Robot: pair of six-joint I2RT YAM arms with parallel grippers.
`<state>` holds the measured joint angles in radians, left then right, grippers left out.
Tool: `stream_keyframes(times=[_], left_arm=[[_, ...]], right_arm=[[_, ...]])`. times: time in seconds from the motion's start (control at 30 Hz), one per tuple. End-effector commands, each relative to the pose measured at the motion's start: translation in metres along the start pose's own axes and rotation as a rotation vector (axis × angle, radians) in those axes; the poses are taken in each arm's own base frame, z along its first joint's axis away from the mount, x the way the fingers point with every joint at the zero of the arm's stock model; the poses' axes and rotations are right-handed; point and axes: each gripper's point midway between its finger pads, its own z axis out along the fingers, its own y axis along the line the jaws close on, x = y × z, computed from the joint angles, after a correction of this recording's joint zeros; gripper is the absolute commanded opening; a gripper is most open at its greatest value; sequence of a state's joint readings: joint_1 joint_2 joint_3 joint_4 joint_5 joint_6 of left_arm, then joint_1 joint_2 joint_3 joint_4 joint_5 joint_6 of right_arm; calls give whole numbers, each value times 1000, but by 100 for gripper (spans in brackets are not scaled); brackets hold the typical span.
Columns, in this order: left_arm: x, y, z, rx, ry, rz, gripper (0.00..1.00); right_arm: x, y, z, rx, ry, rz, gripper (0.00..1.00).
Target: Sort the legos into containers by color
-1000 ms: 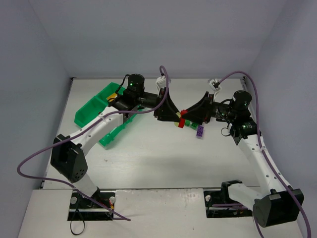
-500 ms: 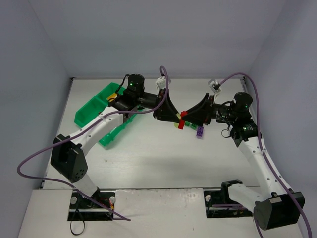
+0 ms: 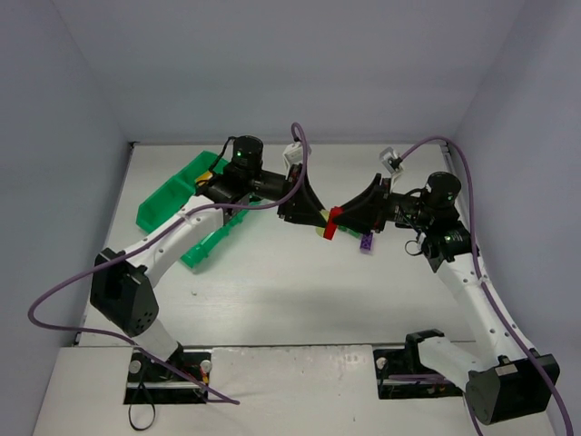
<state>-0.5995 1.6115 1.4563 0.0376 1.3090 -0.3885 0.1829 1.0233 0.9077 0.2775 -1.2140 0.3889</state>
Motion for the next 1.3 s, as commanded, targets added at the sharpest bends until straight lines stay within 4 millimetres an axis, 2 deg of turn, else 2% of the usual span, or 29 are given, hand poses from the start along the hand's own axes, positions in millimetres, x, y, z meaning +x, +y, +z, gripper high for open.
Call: stream_keyframes(times=[0.0,0.53,0.93,1.27], left_arm=[[-23,-23,-26,-5,-41,140,0],[-22,-19,-42,-49,-53,143,0],[8,1,-66,-251,-33,50,0],[26,18,-96,-459,-34,-1,0]], right_arm=[[-9,16,-6,-41,-18,-90,0],[-8,12,-8,-21,-13,-80,0],[-2,2,-10,36,-8,-56,0],[0,-9,-9,85,-9,-37,0]])
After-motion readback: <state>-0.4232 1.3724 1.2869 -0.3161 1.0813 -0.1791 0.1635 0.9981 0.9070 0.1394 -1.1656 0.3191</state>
